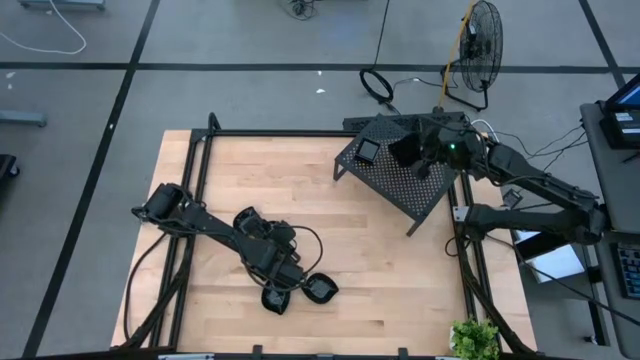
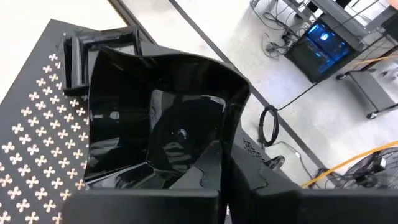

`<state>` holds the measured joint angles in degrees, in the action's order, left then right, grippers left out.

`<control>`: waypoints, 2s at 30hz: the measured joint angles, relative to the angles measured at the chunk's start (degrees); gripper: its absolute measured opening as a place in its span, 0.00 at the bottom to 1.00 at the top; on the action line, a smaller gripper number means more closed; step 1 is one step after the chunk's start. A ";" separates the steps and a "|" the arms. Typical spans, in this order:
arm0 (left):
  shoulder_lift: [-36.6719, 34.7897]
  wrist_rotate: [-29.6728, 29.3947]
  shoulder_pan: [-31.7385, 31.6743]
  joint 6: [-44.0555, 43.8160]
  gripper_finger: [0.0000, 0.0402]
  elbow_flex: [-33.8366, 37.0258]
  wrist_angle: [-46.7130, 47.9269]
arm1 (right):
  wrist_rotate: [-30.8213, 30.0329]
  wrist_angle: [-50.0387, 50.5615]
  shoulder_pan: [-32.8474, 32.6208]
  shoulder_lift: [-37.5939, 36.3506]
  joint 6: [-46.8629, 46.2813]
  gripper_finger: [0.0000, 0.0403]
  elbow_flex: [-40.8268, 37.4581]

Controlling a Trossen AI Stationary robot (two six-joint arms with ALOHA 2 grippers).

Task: Pick & Place Mini shaped plates
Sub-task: Stack the black distorted square plate on the black distorted square plate on the shelf, then put the black leaf shaped plate on the shelf

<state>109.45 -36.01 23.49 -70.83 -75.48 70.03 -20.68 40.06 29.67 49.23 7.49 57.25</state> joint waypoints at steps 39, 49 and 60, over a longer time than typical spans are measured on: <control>-26.29 6.70 7.19 -31.19 0.73 32.70 -7.23 | 19.34 -15.29 -7.76 -8.39 -4.85 0.40 -13.87; -33.53 9.07 4.51 -39.15 0.73 44.18 -19.95 | 19.30 -19.00 -8.20 -8.32 -4.88 0.40 -16.04; -33.40 9.27 1.38 -37.05 0.54 47.04 -25.00 | 19.29 -18.93 -8.20 -8.26 -4.90 0.40 -16.28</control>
<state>76.05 -26.74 24.86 -107.88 -28.45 45.04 -1.39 21.12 21.47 40.97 2.59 40.97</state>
